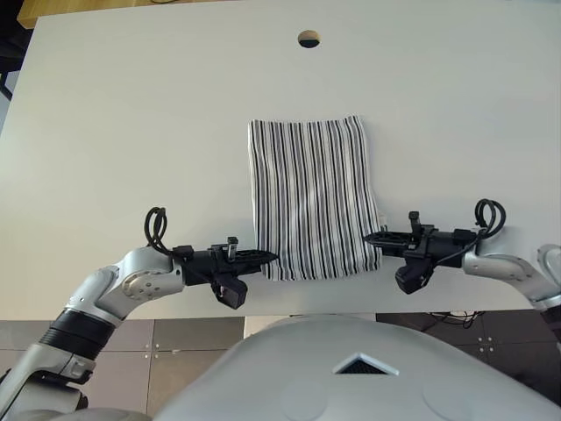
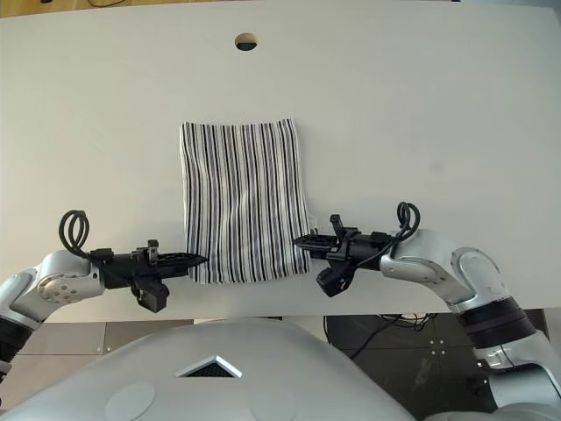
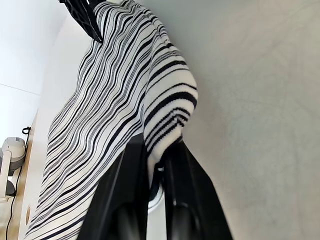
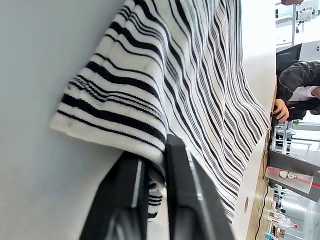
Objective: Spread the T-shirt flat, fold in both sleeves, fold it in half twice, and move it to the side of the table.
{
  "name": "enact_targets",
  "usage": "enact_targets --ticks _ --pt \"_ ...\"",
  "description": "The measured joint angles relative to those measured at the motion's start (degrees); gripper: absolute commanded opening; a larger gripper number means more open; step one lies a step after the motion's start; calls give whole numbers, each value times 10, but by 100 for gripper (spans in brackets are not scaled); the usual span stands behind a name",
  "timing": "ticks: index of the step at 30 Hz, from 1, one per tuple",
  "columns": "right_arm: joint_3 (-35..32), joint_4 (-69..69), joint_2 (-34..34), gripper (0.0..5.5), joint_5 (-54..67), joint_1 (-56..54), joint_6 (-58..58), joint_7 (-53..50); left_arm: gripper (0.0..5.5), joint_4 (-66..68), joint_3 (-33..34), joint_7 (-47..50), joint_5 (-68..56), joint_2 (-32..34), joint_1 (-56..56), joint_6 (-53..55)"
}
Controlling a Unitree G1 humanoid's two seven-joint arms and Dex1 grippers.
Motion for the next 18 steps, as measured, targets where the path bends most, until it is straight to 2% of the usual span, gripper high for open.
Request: enact_targets --ticks 9,15,18 --pt "1 9 13 10 4 1 0 -14 20 15 -2 1 -5 -1 -6 -15" --pt "4 -42 -12 10 127 65 18 15 17 -25 -26 -24 -101 6 62 -1" --pt "-2 -44 -5 10 143 66 33 16 17 -44 -9 -21 -143 -4 52 29"
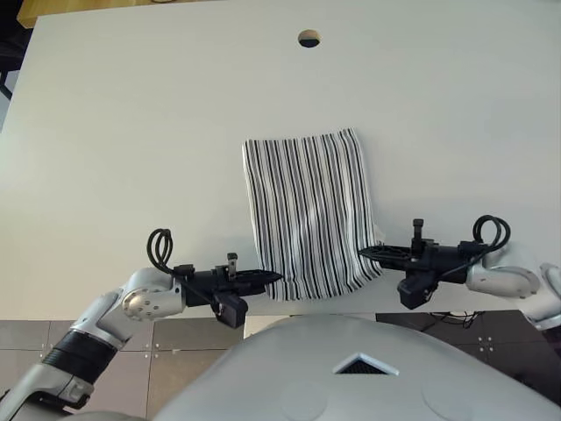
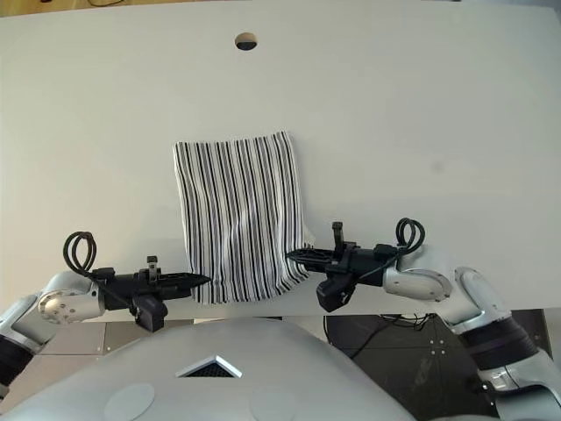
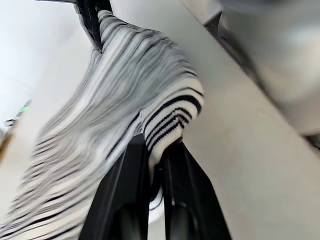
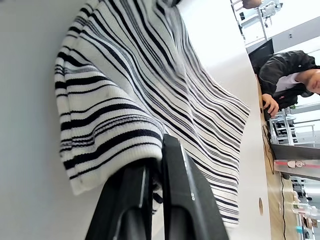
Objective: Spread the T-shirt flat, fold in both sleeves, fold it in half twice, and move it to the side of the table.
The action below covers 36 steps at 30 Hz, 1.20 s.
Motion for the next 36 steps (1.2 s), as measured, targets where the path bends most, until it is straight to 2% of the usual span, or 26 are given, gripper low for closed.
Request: enact_targets --ticks 7,10,17,18,21,28,32,36 --pt "-33 58 135 10 28 -104 136 -54 17 101 78 109 44 -137 -145 147" --pt "-35 113 188 10 9 -155 190 -83 17 133 88 121 59 -158 -171 175" --pt "-28 211 259 10 -34 -216 235 -139 17 210 84 169 120 -200 -212 206" --pt "-27 226 264 43 -39 -221 236 -147 54 221 81 177 130 -205 -223 207" --pt "-16 267 282 104 -57 -243 236 -169 108 239 80 182 132 -208 -235 215" --pt "-12 335 322 219 -68 -294 237 -222 212 253 100 218 130 -251 -266 251" --pt "-13 391 340 229 -68 -333 245 -246 278 305 113 266 139 -267 -315 266" --pt "-12 493 360 229 -78 -400 249 -293 331 420 86 336 199 -276 -378 273"
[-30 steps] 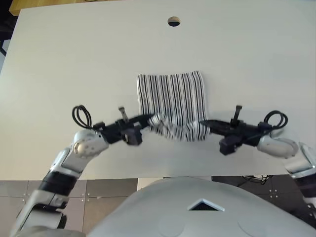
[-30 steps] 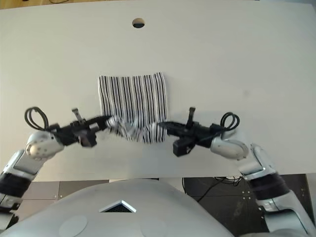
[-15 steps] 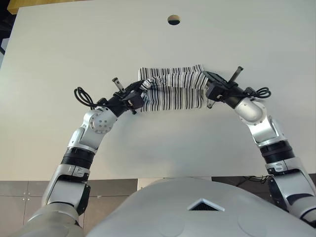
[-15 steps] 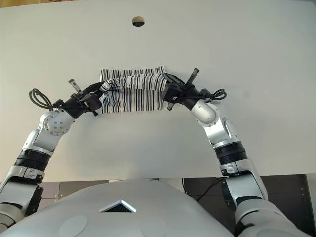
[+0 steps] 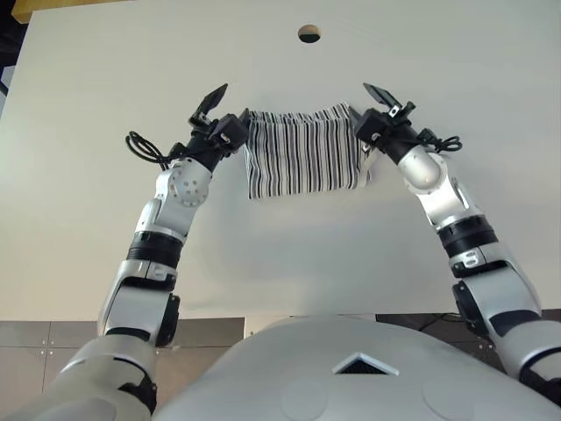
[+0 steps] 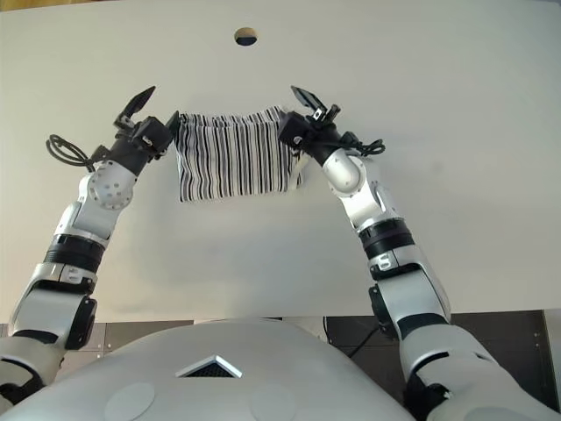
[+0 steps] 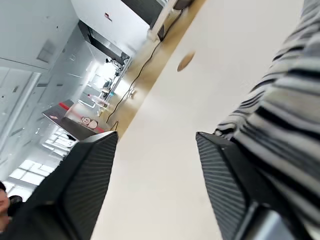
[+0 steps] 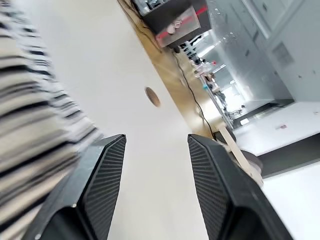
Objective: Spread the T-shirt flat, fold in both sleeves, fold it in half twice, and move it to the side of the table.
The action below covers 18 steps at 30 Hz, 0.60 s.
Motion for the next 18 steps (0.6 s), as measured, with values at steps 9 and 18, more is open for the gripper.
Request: enact_targets --ticks 9,18 --pt "29 -226 17 229 104 73 -39 114 365 102 -15 170 67 2 -48 42" --pt "31 108 77 229 137 -56 24 171 365 35 113 345 -55 -71 -56 -14"
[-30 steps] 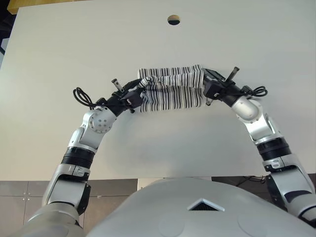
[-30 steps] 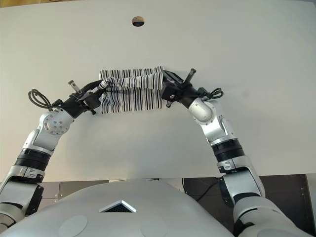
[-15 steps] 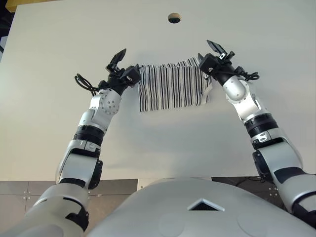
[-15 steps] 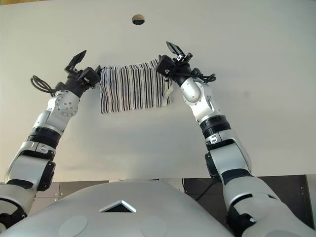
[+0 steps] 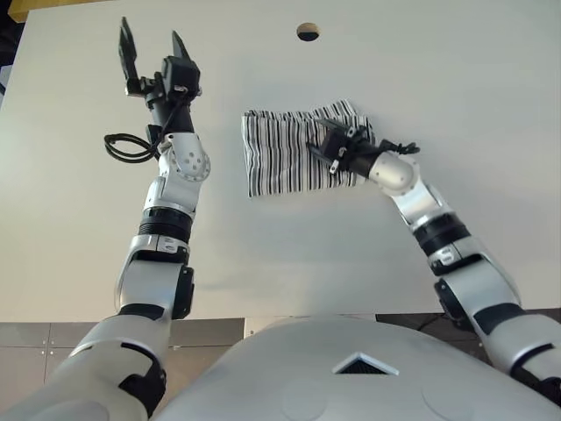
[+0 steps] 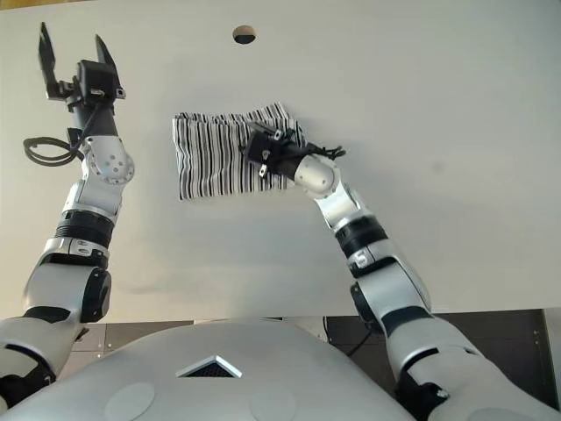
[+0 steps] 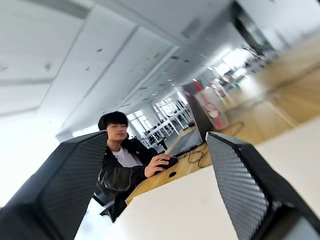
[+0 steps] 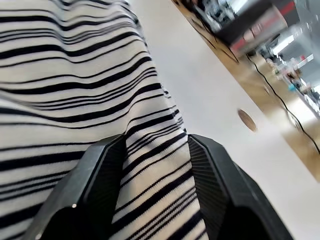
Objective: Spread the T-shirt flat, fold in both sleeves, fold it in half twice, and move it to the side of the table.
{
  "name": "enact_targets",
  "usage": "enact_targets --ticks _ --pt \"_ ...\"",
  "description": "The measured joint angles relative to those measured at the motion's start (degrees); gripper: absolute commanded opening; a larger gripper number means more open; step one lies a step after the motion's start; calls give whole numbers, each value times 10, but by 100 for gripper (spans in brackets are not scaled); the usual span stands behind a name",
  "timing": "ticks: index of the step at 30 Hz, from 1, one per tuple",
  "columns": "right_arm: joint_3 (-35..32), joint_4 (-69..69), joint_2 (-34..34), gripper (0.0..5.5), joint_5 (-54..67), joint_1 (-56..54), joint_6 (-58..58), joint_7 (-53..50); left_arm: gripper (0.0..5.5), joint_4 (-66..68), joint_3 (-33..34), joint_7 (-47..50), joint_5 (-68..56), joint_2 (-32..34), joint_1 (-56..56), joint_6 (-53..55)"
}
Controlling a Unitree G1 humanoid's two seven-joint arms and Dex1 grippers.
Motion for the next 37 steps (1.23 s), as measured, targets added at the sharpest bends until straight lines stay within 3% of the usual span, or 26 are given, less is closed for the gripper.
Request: enact_targets --ticks 3,6,11,15,21,27,32,37 --pt "-58 120 33 229 42 -62 34 -30 365 0 8 6 -17 -15 12 -29" --pt "-180 195 24 229 138 -93 94 -72 365 6 7 13 -13 -26 16 -33" --pt "-358 251 -157 229 245 -68 128 -197 365 -37 24 22 -23 -35 65 -46" --pt "-423 269 -226 229 268 -38 132 -292 365 -92 42 22 -39 -42 111 -64" --pt "-405 275 -241 229 203 -39 87 -441 365 -125 50 13 -49 -57 146 -89" --pt "-341 173 -251 229 79 -39 -118 -656 365 -98 19 -107 -120 -109 109 -101" --pt "-205 20 -68 229 -18 -39 -165 -636 365 -12 7 -240 -209 -178 -30 -88" --pt "-152 6 -36 229 -107 7 -200 -685 365 135 9 -289 -214 -204 -88 -143"
